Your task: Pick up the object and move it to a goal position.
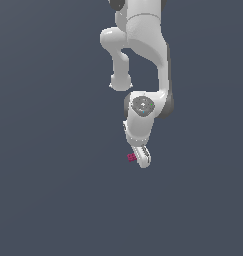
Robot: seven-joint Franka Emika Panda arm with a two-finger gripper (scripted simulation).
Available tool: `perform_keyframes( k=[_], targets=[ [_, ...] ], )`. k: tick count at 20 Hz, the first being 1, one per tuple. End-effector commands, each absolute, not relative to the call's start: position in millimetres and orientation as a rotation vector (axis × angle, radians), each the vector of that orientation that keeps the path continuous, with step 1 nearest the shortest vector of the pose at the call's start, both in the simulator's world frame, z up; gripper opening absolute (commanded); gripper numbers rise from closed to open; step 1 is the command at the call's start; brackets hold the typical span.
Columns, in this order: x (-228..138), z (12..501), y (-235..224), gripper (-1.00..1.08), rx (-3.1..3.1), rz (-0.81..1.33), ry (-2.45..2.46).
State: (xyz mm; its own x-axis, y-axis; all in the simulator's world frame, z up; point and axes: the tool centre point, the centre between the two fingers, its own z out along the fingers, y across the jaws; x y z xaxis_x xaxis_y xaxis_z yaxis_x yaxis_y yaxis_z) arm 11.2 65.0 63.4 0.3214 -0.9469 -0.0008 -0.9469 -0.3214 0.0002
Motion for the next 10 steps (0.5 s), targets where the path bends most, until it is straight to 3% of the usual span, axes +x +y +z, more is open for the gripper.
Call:
perform_keyframes(
  k=[1,10],
  targets=[
    [11.2,62.3,65.7,1.0,-2.541,0.0,1.847],
    [10.7,48.9,65.7,1.0,-2.542,0.001,1.846]
  ],
)
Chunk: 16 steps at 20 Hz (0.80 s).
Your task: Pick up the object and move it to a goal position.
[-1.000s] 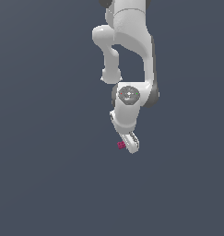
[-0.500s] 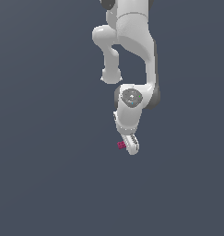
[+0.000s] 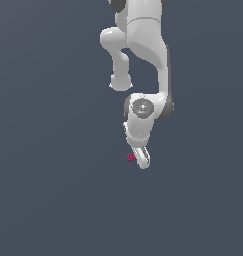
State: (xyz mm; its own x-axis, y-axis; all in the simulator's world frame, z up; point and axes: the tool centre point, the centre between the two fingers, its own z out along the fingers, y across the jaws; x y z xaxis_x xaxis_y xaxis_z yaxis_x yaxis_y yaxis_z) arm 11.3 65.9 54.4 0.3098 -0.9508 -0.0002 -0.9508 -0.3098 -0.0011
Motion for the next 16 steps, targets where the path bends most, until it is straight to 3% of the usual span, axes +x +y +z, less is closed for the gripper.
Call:
perform_keyframes(
  k=[1,11,12,16],
  targets=[
    [10.5,44.1,65.5,1.0,-2.541,0.001,1.847],
    [11.0,11.9,65.9,1.0,-2.539,0.001,1.85],
    [11.0,11.9,65.9,-1.0,-2.539,0.001,1.85],
    [11.0,11.9,65.9,-1.0,-2.539,0.001,1.85]
  ],
)
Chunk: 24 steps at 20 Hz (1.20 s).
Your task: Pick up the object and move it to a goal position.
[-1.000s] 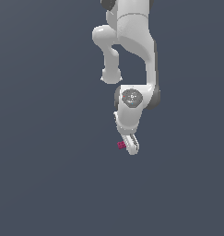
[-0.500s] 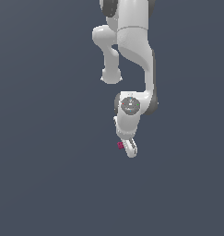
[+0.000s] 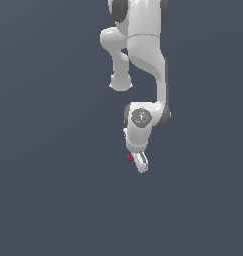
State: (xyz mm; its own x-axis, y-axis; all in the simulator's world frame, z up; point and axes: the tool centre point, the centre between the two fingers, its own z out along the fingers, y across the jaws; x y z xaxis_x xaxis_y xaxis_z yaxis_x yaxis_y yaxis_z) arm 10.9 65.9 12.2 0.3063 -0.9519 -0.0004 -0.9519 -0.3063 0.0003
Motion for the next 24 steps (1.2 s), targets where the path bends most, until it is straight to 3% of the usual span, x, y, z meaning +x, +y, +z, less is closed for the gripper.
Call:
perform_keyframes(
  k=[1,13,24],
  targets=[
    [11.0,11.9,65.9,-1.0,-2.539,0.001,1.85],
    [10.7,26.9,68.9,-1.0,-2.538,0.0,1.851],
    [9.5,113.0,87.5,-1.0,-2.537,0.001,1.852]
  ],
)
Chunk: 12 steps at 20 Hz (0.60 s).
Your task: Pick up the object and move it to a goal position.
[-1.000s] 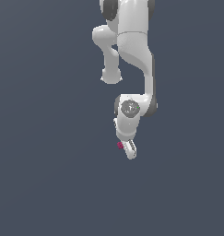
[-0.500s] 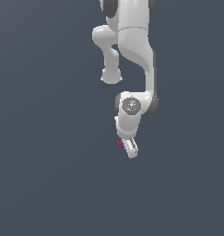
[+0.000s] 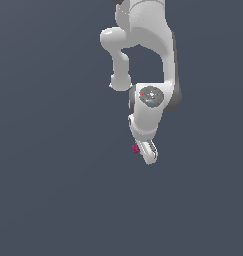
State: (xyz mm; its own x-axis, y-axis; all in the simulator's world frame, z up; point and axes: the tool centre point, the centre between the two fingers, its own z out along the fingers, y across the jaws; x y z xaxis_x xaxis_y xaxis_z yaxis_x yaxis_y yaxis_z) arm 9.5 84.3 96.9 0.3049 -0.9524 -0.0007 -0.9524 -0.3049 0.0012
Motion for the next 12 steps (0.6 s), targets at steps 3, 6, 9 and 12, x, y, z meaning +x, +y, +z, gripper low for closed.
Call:
perform_keyframes(
  k=[3,6,9,12],
  targets=[
    [9.3,148.0,95.0,-1.0,2.537,0.0,-1.853],
    [9.5,182.5,102.4,-1.0,2.536,0.001,-1.853],
    [10.0,213.4,109.1,-1.0,2.536,0.001,-1.853],
    [10.7,239.6,115.0,-1.0,2.536,0.001,-1.852]
  ],
)
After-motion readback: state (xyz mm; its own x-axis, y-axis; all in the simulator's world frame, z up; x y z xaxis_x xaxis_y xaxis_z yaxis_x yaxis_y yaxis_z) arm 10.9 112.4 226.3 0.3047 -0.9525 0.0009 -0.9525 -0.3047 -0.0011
